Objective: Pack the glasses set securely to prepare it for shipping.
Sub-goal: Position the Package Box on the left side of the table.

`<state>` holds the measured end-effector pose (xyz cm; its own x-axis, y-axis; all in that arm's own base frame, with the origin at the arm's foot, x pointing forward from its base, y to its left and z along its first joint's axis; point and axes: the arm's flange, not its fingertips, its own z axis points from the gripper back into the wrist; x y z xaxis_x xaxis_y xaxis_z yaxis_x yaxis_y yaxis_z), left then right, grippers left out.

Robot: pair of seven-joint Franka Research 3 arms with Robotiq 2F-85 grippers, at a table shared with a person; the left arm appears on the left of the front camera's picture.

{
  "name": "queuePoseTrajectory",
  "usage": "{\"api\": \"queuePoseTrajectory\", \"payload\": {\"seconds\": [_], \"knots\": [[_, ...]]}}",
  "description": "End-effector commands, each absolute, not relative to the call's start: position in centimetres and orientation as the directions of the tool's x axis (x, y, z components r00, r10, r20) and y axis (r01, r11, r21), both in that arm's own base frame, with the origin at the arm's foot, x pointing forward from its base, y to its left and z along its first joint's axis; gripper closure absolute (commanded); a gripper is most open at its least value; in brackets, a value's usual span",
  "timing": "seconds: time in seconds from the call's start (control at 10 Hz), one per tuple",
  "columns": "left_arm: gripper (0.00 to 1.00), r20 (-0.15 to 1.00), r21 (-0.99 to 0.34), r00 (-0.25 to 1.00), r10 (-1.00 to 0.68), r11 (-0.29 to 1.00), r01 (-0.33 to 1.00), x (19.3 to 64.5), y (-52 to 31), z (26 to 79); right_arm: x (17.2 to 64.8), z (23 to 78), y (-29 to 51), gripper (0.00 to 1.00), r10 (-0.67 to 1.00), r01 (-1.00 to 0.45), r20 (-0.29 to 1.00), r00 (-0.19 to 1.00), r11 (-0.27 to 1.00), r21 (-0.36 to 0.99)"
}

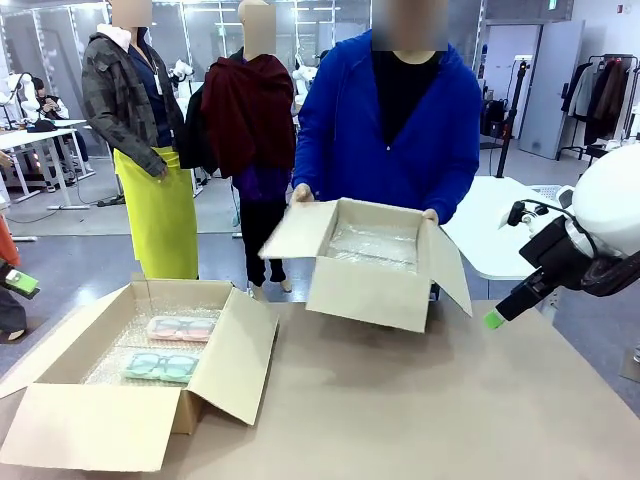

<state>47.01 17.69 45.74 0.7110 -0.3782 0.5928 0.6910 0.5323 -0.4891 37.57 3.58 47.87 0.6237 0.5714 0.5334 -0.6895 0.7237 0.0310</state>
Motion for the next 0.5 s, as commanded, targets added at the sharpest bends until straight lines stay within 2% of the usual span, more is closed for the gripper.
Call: {"api": "queuePoseTrajectory", "payload": {"seconds": [0.0, 0.4], "knots": [[0.00, 0.586, -0.499, 0.722, -0.368, 0.537, 0.680, 47.54, 18.66, 45.26, 37.45, 47.93, 3.85, 0.00, 0.560, -0.675, 0.530, 0.637, 0.737, 0.034], [0.00, 0.586, -0.499, 0.722, -0.368, 0.537, 0.680, 47.54, 18.66, 45.26, 37.45, 47.93, 3.85, 0.00, 0.560, -0.675, 0.530, 0.637, 0.737, 0.034]]}}
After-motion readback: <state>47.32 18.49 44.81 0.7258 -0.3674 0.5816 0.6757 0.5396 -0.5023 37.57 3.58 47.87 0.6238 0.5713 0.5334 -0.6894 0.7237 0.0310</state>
